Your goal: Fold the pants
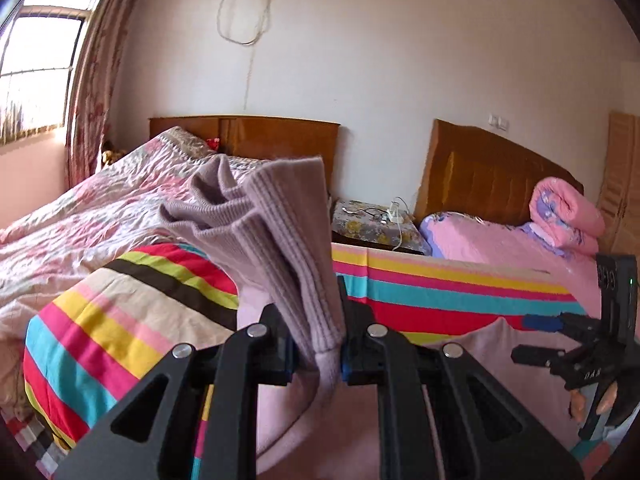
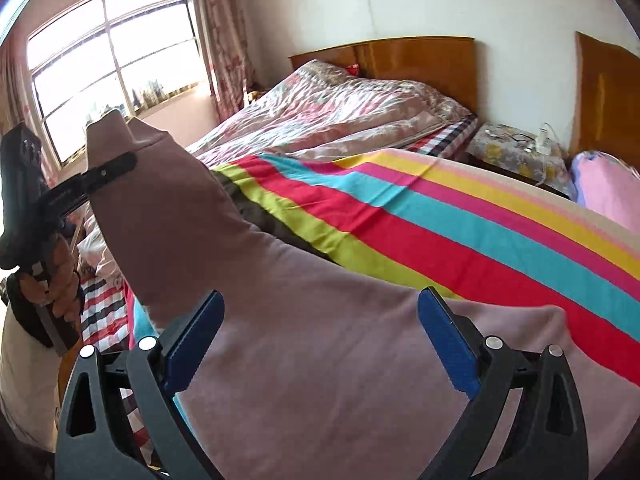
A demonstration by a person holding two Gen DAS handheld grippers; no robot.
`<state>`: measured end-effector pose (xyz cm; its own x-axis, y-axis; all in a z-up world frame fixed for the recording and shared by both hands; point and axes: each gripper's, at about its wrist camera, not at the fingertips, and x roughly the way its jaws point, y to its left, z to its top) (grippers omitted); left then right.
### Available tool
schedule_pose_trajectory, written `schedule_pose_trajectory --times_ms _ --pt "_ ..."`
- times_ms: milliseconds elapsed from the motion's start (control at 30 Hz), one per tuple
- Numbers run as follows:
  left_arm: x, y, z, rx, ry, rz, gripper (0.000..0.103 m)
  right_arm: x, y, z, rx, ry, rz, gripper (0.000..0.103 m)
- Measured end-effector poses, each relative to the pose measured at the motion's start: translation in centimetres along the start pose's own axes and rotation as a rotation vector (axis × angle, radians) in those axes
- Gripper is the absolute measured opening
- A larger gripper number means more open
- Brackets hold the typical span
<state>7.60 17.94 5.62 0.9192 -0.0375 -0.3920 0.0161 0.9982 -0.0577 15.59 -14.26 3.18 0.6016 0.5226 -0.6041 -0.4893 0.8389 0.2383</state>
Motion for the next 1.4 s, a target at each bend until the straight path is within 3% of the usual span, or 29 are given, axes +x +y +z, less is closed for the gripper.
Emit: schedule_pose_trajectory --times_ms 100,167,233,267,300,367,433,500,633,733,833,933,1033,1067,1100,1267,1400 --pt "1.8 -11.6 -3.8 0.259 0.077 -0.088 0.02 -6.8 -6.9 -2.4 0.182 -0.097 -0.118 0.095" --pt "4.5 -17.3 -8.6 0.367 0.226 -0.196 0.031 -10.2 -9.8 -4.7 0.251 -0.127 -0.167 0.095" --pt "6.8 -20.5 -13.1 0.461 0.376 -0.253 0.033 -11.5 -11.9 -6.5 0.307 -0.114 -0.18 0.095" --pt "6.1 -21.1 -14.1 0.518 0.319 -0.212 0.041 -11.7 -12.2 -7.3 0.328 -0.099 -0.171 0.095" --pt "5.2 -21.2 -14.3 0.54 0.298 -0.228 0.058 -11.6 -12.2 -8.1 0.336 -0.084 -0.147 0.095" --pt "2.6 -20.0 -13.0 0.476 0.256 -0.359 0.065 -11.1 -11.6 -9.6 0.339 -0.051 -0.092 0.095" --pt "-0.3 -17.9 -11.3 0.418 0.163 -0.381 0.079 -9.4 -10.5 -10.5 0.347 0.003 -0.007 0.093" --pt "-1.6 -14.7 -9.9 0.319 0.115 -0.33 0.088 -7.5 -8.7 -11.0 0.352 0.043 0.078 0.08" --pt "1.0 -6.7 -9.9 0.109 0.193 -0.124 0.087 -3.2 -5.2 -11.3 0.389 0.192 0.235 0.074" --pt "1.3 -2.7 -10.7 0.043 0.218 -0.063 0.087 -1.1 -3.5 -11.7 0.41 0.263 0.267 0.071" --pt "1.8 -0.6 -11.4 0.012 0.236 -0.052 0.087 0.4 -2.5 -11.1 0.427 0.277 0.293 0.066" --pt "2.1 0.0 -12.6 -0.009 0.253 -0.069 0.087 2.4 -2.5 -10.2 0.461 0.275 0.262 0.058" --pt "2.5 -0.5 -13.4 0.009 0.268 -0.072 0.088 3.6 -2.8 -9.8 0.498 0.26 0.215 0.037" --pt "2.5 -0.6 -13.6 0.018 0.273 -0.068 0.088 3.6 -2.5 -9.8 0.482 0.26 0.187 0.021" --pt "2.6 -0.5 -13.7 0.022 0.277 -0.07 0.088 3.1 -2.2 -9.8 0.47 0.245 0.186 0.016" --pt "3.0 -1.0 -13.0 0.089 0.269 -0.063 0.088 -1.0 0.8 -9.2 0.368 0.143 0.122 0.015" --pt "4.3 -1.5 -13.4 0.125 0.31 -0.059 0.088 0.2 -0.9 -12.2 0.433 0.208 0.076 0.015"
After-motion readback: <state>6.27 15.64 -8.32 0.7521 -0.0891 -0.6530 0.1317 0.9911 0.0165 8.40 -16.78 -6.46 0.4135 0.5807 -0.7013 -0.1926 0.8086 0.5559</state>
